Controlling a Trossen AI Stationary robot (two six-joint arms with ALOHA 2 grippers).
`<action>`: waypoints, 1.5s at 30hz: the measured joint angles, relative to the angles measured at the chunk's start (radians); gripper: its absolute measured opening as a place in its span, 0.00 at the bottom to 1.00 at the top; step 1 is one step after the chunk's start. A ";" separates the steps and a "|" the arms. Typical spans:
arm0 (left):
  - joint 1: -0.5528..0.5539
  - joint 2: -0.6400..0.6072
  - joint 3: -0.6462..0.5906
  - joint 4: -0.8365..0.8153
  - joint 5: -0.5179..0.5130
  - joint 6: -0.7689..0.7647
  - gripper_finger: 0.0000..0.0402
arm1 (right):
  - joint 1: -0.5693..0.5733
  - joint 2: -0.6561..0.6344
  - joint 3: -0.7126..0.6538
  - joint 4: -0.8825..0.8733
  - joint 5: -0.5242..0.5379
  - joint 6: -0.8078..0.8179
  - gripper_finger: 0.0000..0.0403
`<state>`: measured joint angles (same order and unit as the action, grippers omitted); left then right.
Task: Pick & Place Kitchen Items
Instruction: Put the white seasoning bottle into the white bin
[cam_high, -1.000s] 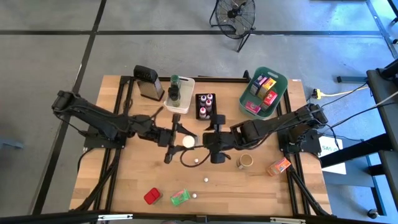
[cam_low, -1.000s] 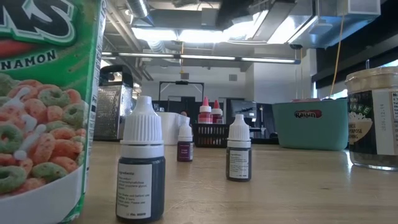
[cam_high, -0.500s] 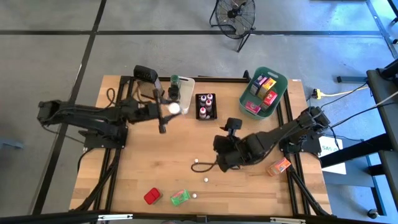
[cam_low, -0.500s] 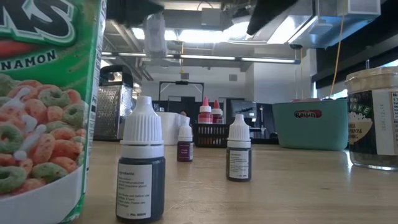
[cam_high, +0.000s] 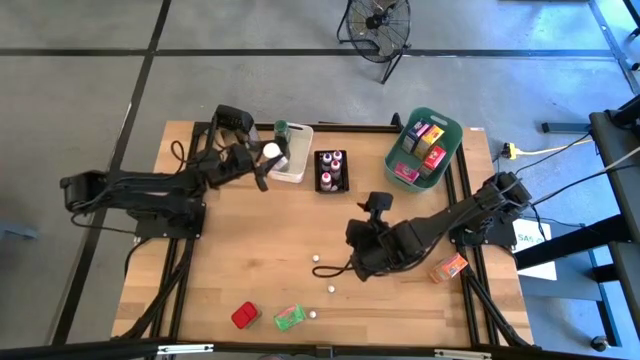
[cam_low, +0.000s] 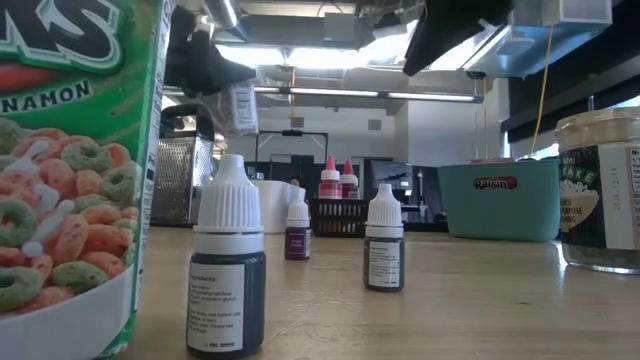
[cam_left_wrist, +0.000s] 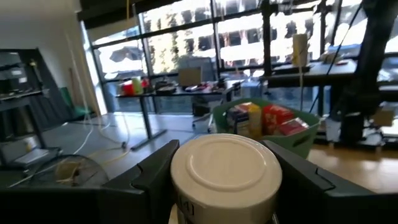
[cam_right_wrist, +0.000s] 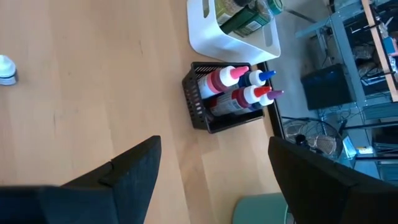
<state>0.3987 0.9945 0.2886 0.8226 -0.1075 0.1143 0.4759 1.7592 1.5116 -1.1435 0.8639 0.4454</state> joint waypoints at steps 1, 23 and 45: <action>0.008 0.021 0.000 0.035 0.024 -0.010 0.50 | 0.000 0.000 0.000 0.000 0.000 0.000 0.74; 0.087 0.575 0.096 0.487 0.081 -0.182 0.50 | 0.001 0.000 0.000 0.003 0.007 -0.005 0.75; 0.128 0.640 0.092 0.430 0.054 -0.207 0.50 | 0.001 0.000 0.000 -0.001 -0.013 0.008 0.75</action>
<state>0.5262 1.6344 0.3809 1.2522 -0.0536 -0.0926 0.4767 1.7592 1.5112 -1.1446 0.8513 0.4530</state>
